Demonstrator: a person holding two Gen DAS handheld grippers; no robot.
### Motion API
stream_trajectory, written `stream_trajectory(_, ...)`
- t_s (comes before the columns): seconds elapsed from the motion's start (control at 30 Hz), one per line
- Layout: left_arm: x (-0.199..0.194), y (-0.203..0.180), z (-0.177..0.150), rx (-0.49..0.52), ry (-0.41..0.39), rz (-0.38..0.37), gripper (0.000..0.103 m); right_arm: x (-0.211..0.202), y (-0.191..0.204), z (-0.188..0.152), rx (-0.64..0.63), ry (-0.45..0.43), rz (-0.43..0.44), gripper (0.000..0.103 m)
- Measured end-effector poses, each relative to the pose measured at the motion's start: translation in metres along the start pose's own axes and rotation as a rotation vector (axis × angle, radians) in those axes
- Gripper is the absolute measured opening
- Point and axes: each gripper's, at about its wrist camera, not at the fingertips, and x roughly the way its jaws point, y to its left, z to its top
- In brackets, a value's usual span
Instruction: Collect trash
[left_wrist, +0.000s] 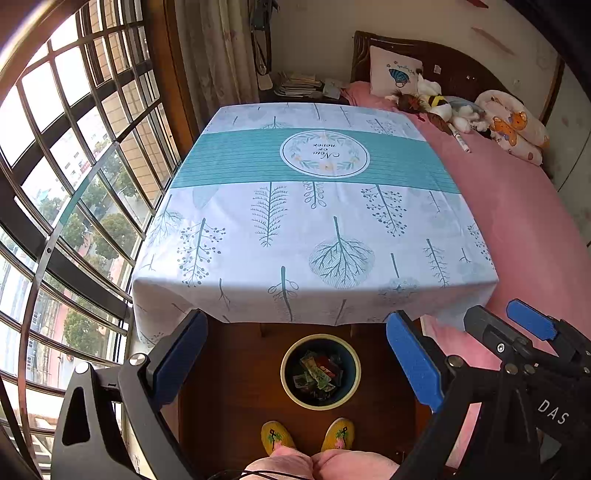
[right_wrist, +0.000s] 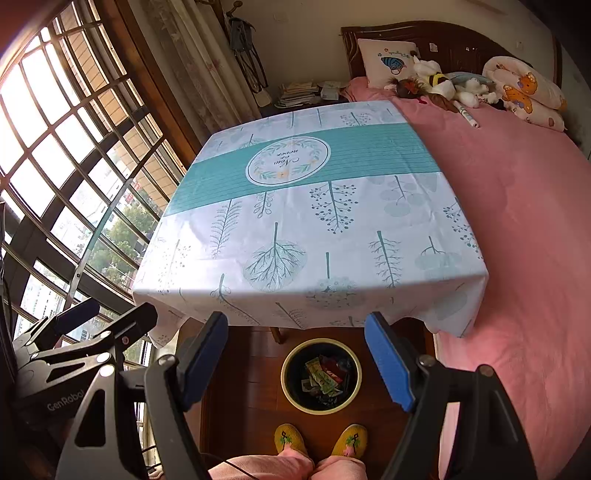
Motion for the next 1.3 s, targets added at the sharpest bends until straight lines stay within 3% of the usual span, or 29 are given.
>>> stream_trajectory(1.3, 0.011, -0.009, 0.01, 0.008, -0.002, 0.019, 0.097, 0.014, -0.003, 0.012, 0.007, 0.01, 0.023, 0.077)
